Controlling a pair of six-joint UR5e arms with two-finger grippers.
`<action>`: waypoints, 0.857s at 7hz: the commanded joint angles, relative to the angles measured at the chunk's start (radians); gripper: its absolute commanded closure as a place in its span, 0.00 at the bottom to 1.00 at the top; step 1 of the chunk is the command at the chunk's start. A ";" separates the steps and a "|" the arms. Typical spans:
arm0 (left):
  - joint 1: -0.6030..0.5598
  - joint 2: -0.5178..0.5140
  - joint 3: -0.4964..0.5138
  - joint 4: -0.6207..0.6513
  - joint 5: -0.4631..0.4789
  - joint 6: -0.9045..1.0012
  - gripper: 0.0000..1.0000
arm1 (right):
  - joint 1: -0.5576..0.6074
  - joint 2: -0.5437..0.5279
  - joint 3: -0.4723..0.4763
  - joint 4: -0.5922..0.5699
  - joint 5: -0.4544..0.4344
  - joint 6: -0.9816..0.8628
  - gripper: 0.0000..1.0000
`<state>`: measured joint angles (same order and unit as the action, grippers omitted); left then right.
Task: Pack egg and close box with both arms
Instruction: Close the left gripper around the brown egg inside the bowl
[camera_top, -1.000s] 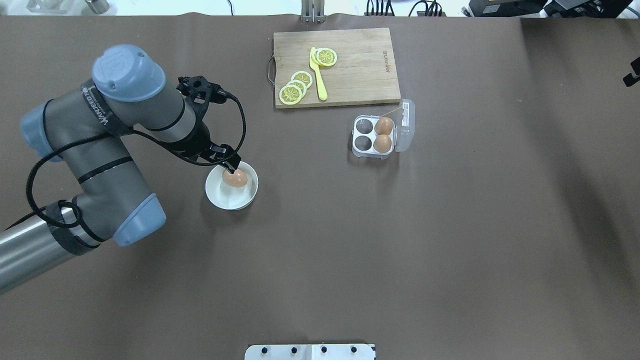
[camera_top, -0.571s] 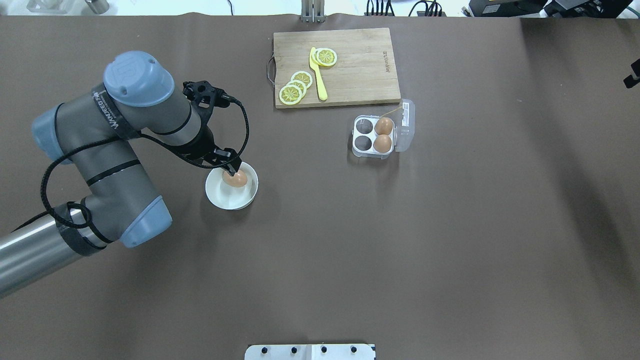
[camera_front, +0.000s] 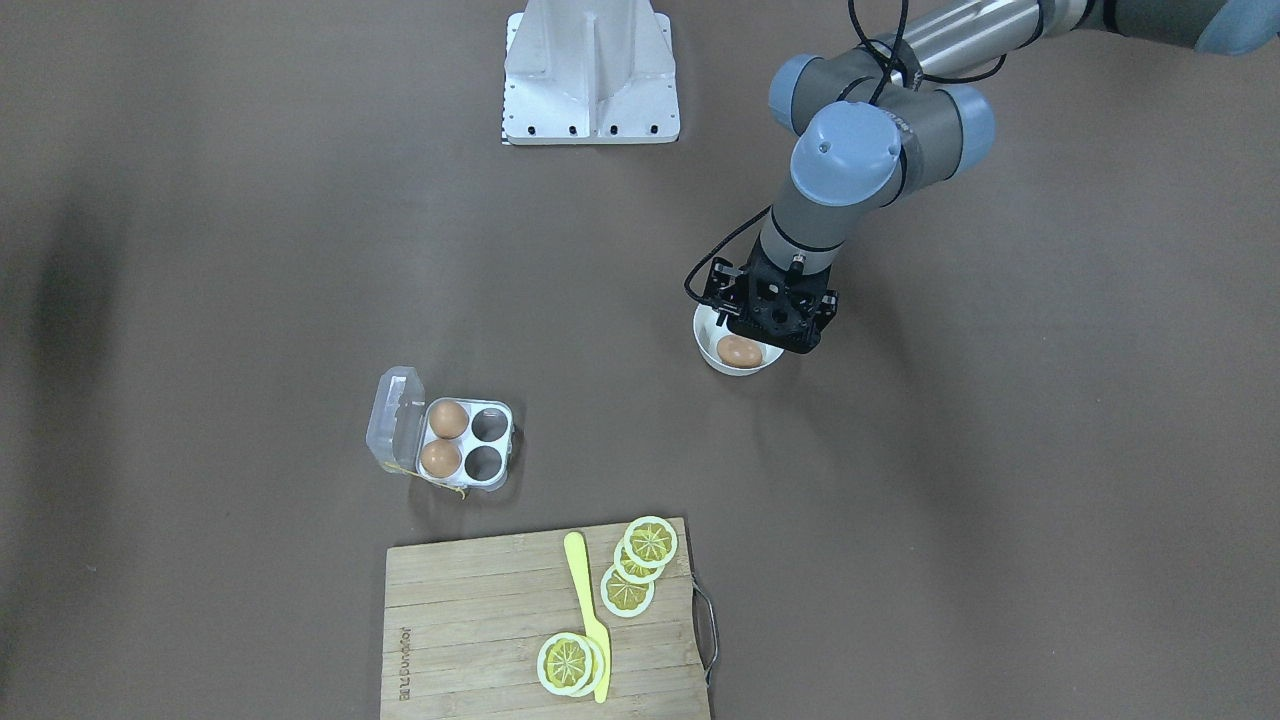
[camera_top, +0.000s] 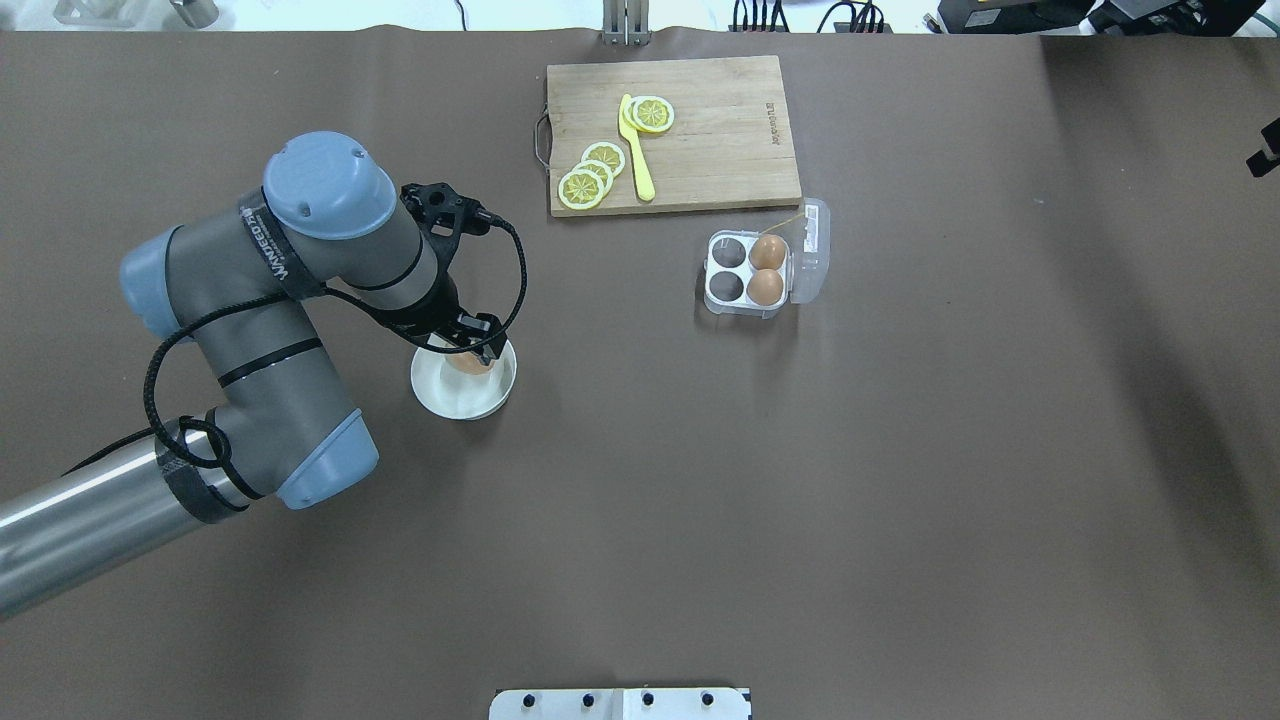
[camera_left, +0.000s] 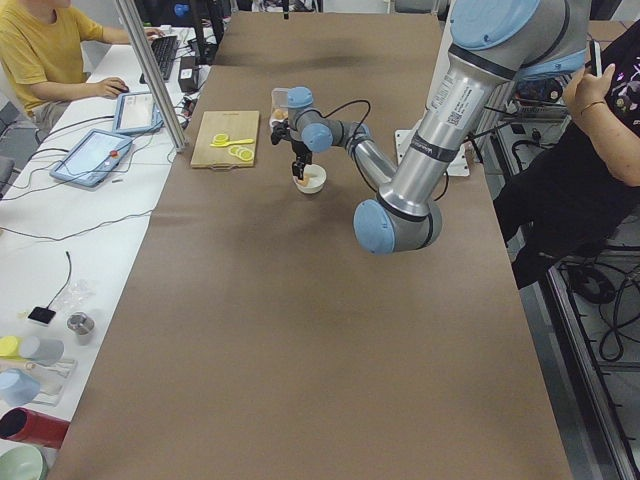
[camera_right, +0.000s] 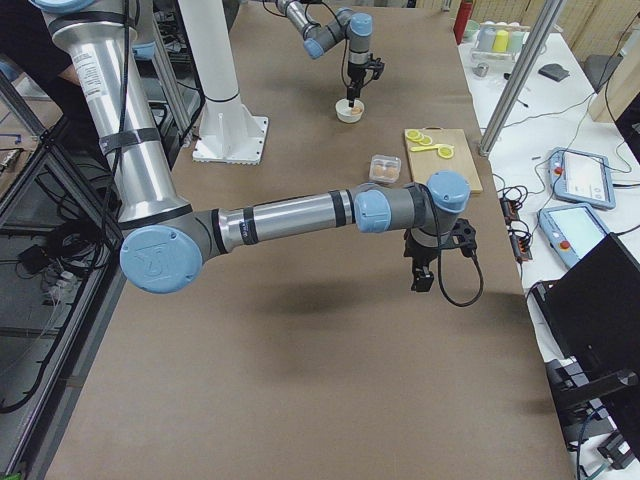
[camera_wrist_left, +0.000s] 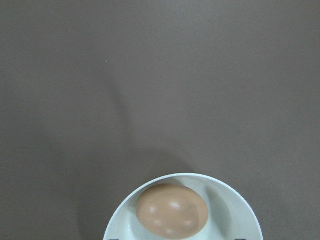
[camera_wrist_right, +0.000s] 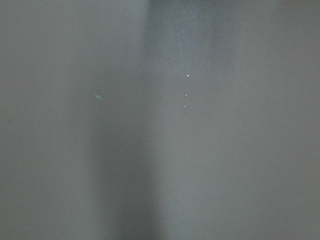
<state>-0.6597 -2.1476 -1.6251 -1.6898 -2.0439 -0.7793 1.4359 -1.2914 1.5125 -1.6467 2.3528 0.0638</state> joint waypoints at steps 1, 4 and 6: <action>0.008 0.001 0.043 -0.048 0.001 0.003 0.18 | 0.000 0.001 0.000 0.001 -0.003 -0.001 0.00; 0.025 -0.002 0.057 -0.053 0.001 0.000 0.19 | 0.000 0.001 0.000 0.001 -0.003 0.001 0.00; 0.028 -0.005 0.056 -0.053 0.001 -0.002 0.19 | 0.000 0.000 0.000 0.001 -0.003 -0.001 0.00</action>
<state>-0.6341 -2.1506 -1.5684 -1.7424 -2.0432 -0.7801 1.4358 -1.2903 1.5125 -1.6460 2.3501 0.0633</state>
